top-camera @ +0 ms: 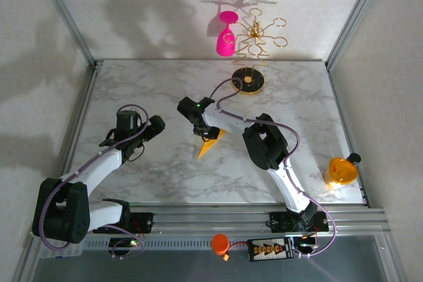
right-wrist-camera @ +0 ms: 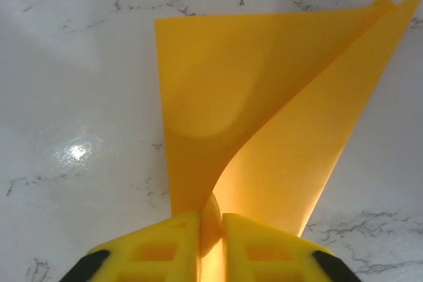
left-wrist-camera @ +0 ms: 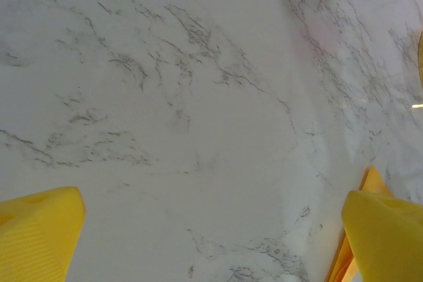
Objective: Fold a paper plane with a square sheet of paper (pick it up from the middle)
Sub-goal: Turn over a paper plane at the center of the table.
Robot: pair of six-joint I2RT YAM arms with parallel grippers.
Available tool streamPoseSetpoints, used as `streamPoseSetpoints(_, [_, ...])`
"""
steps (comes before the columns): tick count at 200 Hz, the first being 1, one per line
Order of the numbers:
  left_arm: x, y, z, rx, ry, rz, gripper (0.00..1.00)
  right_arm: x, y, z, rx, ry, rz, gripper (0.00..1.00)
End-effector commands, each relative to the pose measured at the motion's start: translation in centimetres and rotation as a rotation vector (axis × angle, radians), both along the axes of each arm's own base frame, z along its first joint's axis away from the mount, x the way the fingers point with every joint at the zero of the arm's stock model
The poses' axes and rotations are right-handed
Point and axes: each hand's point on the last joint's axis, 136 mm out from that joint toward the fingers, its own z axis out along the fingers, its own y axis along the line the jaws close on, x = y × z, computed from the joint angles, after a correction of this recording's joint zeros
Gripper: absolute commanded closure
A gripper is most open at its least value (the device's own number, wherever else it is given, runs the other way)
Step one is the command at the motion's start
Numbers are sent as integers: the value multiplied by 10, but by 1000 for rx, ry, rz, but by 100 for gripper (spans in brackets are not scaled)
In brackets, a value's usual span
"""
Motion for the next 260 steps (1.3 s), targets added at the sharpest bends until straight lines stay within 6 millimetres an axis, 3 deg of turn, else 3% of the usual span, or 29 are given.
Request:
streamPoseSetpoints(1, [0,3,-1,7,3,-6,1,2,-6,5,-44,-21,-12,92])
streamPoseSetpoints(14, [0,2,-1,7,2,-7,1,3,-6,7,-46,-27,-12,100])
streamPoseSetpoints(39, [0,3,-1,8,3,-7,1,8,-6,16,-49,-51,3,100])
streamPoseSetpoints(60, [0,3,0,4,2,-5,1,18,0,34,-37,-101,49,100])
streamPoseSetpoints(107, [-1,20,0,-38,-1,74,1,40,55,87,168,-249,335,100])
streamPoseSetpoints(152, [-4,27,0,-110,-8,107,3,30,104,130,464,-401,612,100])
streamPoseSetpoints(183, [-4,12,-4,-194,-1,65,8,18,111,120,619,-400,687,100])
streamPoseSetpoints(211, [-4,-7,5,-319,-46,19,16,13,113,111,711,-387,723,100])
streamPoseSetpoints(260, [-8,-47,7,-415,-38,-66,30,10,105,94,741,-360,735,100])
